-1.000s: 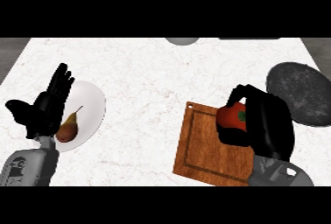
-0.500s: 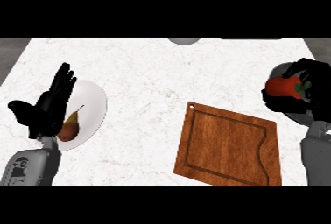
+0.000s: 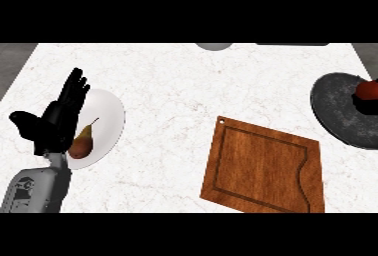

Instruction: Pick the bell pepper from the cutting board and place it in the pan

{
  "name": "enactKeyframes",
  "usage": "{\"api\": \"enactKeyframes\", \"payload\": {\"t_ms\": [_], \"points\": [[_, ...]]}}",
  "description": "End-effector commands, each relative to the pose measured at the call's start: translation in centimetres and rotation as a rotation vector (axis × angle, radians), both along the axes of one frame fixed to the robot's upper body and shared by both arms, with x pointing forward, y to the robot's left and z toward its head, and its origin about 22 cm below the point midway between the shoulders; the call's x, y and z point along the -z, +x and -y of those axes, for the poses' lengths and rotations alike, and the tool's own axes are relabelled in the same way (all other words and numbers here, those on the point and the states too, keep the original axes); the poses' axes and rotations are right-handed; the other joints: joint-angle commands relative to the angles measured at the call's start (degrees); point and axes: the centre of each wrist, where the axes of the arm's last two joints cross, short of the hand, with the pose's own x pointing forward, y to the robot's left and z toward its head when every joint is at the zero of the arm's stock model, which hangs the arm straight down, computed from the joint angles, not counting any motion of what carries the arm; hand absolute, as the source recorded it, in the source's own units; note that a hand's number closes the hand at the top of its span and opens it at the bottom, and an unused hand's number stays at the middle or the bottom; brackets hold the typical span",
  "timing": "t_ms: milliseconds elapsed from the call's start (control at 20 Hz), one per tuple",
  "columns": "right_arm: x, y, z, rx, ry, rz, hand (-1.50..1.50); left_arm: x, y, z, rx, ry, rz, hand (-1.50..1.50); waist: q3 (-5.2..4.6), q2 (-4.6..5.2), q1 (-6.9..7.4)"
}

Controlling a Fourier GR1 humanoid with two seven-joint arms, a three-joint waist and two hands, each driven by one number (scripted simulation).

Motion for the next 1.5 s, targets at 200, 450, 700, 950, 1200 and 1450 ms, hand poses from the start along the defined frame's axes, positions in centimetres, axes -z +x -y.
{"api": "enactKeyframes", "payload": {"t_ms": [200,450,700,950,1200,1450], "points": [[1.6,1.5,6.6,0.078,0.003,0.007,1.50,0.5,0.4,1.0,0.038,0.011,0.024,0.00,0.15,0.69,1.68],[4.8,1.3,6.4,0.040,0.177,0.029,1.50,-0.3,0.9,0.7,0.030,0.003,0.016,0.00,0.31,0.82,1.96],[6.1,0.8,7.2,-0.037,0.393,-0.193,-1.50,-1.3,1.5,0.8,0.039,0.004,0.037,0.00,0.32,0.97,2.35],[8.2,-0.5,7.5,-0.067,0.405,-0.170,-1.50,0.4,0.2,0.5,0.039,0.008,0.030,0.00,0.32,1.00,2.62],[7.3,-0.2,7.8,-0.113,0.427,0.052,-1.50,0.9,0.3,0.6,0.019,-0.002,0.007,0.00,0.23,0.48,1.18],[7.4,-2.3,10.1,-0.130,0.583,0.256,-1.50,0.3,0.1,0.2,-0.003,0.006,0.011,0.00,0.14,-0.10,-0.11]]}}
